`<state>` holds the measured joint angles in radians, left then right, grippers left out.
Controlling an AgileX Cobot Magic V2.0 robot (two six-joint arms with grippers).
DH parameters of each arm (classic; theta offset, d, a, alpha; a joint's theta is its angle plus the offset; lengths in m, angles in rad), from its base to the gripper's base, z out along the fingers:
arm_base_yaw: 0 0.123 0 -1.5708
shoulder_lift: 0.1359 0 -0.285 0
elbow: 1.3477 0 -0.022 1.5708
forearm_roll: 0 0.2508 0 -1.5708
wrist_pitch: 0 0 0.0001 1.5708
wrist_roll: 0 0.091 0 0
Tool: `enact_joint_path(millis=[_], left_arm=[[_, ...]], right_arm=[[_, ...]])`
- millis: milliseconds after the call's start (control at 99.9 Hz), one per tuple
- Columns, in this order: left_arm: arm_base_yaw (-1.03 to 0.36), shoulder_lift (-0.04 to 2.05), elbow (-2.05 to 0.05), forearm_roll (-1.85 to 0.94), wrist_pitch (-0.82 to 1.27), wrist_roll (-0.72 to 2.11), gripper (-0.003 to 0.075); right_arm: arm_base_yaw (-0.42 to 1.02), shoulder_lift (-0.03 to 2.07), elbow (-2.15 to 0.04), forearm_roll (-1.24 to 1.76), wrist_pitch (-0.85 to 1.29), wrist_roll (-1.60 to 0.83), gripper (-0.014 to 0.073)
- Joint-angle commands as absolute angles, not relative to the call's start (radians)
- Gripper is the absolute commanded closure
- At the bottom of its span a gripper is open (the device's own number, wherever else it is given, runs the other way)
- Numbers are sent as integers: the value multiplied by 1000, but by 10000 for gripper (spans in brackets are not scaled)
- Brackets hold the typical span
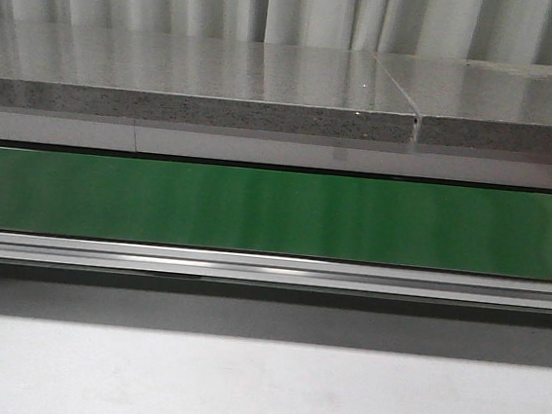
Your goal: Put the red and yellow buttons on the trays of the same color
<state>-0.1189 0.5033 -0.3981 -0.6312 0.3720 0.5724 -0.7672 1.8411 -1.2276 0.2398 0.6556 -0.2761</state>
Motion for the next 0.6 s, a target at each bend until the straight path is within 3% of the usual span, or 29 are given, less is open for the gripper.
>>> enact_joint_path(millis=[0, 80, 590], left_arm=[[-121, 509, -427, -655, 311, 573, 739], [-121, 509, -427, -655, 311, 573, 739], [-121, 509, -427, -655, 311, 573, 739]], right_arm=[[-774, 1794, -1260, 243, 631, -281, 8], [-774, 1788, -1261, 243, 626, -281, -39], [-716, 1535, -1261, 346, 525, -307, -41]])
